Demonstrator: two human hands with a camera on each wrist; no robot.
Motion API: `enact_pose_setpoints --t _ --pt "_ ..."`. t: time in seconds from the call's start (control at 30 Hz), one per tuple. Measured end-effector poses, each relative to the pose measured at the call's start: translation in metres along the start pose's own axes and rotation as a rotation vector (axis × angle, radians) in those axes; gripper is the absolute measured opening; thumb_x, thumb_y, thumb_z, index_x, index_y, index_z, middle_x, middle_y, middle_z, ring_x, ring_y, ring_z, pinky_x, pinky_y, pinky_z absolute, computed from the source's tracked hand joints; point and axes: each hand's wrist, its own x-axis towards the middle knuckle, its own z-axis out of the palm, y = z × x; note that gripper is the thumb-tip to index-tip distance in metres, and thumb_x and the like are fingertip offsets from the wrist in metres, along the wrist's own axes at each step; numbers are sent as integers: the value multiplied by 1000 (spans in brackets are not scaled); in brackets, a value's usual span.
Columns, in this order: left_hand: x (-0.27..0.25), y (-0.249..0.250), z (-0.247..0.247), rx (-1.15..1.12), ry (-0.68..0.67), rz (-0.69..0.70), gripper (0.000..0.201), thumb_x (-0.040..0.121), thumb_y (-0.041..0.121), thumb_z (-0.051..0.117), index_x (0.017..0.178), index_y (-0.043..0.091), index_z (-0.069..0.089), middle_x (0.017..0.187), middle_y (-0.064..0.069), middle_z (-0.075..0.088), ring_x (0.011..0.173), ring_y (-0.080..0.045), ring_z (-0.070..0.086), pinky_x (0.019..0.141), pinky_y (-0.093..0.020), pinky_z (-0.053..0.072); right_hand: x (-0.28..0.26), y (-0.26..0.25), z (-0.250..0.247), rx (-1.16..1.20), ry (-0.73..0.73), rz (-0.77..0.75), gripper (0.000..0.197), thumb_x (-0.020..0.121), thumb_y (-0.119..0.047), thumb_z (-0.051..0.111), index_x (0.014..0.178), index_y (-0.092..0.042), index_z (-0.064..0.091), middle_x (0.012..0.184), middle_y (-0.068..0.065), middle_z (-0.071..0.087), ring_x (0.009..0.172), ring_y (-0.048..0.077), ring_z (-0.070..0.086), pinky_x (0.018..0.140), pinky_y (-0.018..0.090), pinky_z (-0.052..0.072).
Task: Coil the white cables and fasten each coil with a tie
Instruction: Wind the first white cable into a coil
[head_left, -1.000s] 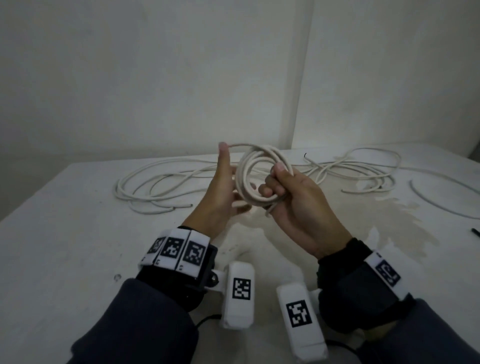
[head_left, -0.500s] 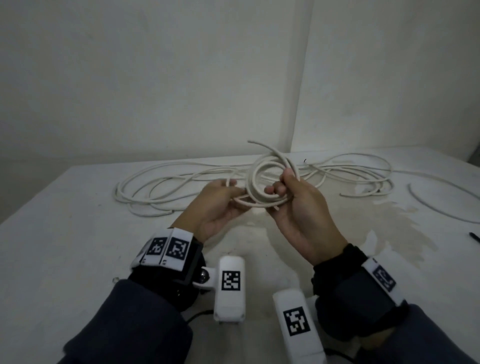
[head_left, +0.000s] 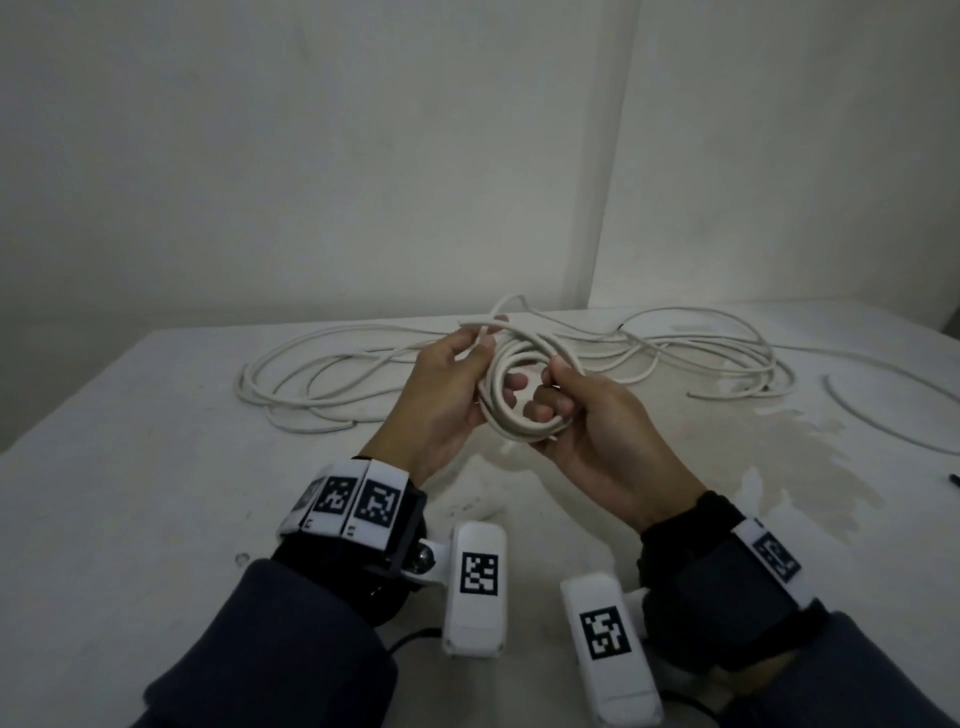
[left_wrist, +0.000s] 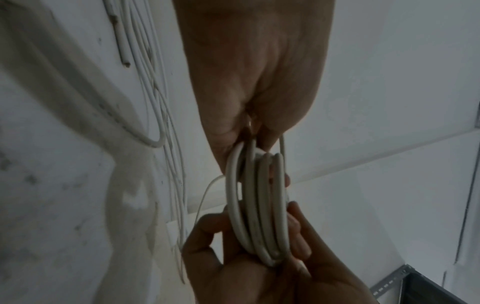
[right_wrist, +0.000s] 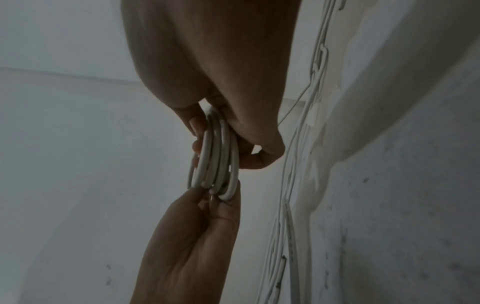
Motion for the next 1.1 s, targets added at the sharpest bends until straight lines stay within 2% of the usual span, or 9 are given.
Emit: enact_pose_setpoints --t 0.1,0.2,0.3,0.43,0.63,0.73,0.87,1.0,1.1 --pt "1 4 -3 -74 -44 -76 25 100 9 41 109 6 64 78 -9 63 50 -12 53 47 -21 49 -1 0 3 -39 -14 -1 24 100 -16 42 84 -10 59 48 -3 39 49 10 42 57 23 45" --pt "1 7 -5 -70 -93 -129 25 97 9 41 107 0 62 60 -4 56 45 -11 45 42 -21 43 -2 2 4 -112 -26 -57 11 100 -12 44 105 -17 53 51 -3 41 47 8 43 55 23 43" --pt "-1 9 -4 -26 -113 -129 23 94 10 42 102 0 60 56 -3 50 43 -11 42 42 -22 40 -3 2 4 -167 -57 -144 32 100 -7 44 121 -31 48 62 -4 51 47 5 42 50 20 42" --pt "-2 12 -6 30 -178 -113 26 95 9 39 93 -1 64 63 -7 55 45 -11 45 46 -25 43 -3 3 5 -158 -88 -217 25 99 -2 42 110 -18 58 73 -4 58 48 4 40 47 18 40" --pt "-5 16 -11 91 -292 -129 32 96 3 32 90 -2 63 62 -9 65 49 -14 58 50 -24 51 -2 2 2 -168 -100 -231 13 98 -5 45 97 -14 54 60 -7 54 47 3 40 44 16 38" --pt "-7 16 -12 103 -305 -77 30 94 1 36 88 -1 65 63 -7 66 55 -15 60 55 -24 52 0 2 0 -228 -120 -274 10 98 -8 46 95 -13 54 71 -3 58 54 4 46 52 20 40" --pt "-11 14 -4 80 -343 -65 31 92 1 38 91 7 69 67 -4 66 54 -11 59 53 -21 51 0 0 -5 -272 -143 -289 9 100 -9 42 97 -11 51 72 -8 62 49 1 42 48 17 35" --pt "-8 12 0 143 -227 -133 24 89 6 36 82 4 58 65 -7 54 45 -12 47 48 -23 41 1 5 -6 -439 -132 -307 10 102 -12 41 103 -17 50 73 -1 53 51 6 39 49 17 36" --pt "-8 11 2 303 -242 -75 21 95 22 49 82 9 58 63 1 49 46 -10 42 50 -25 36 -1 5 -6 -509 -125 -314 17 102 -21 43 116 -31 46 71 -2 47 52 8 39 50 20 36"
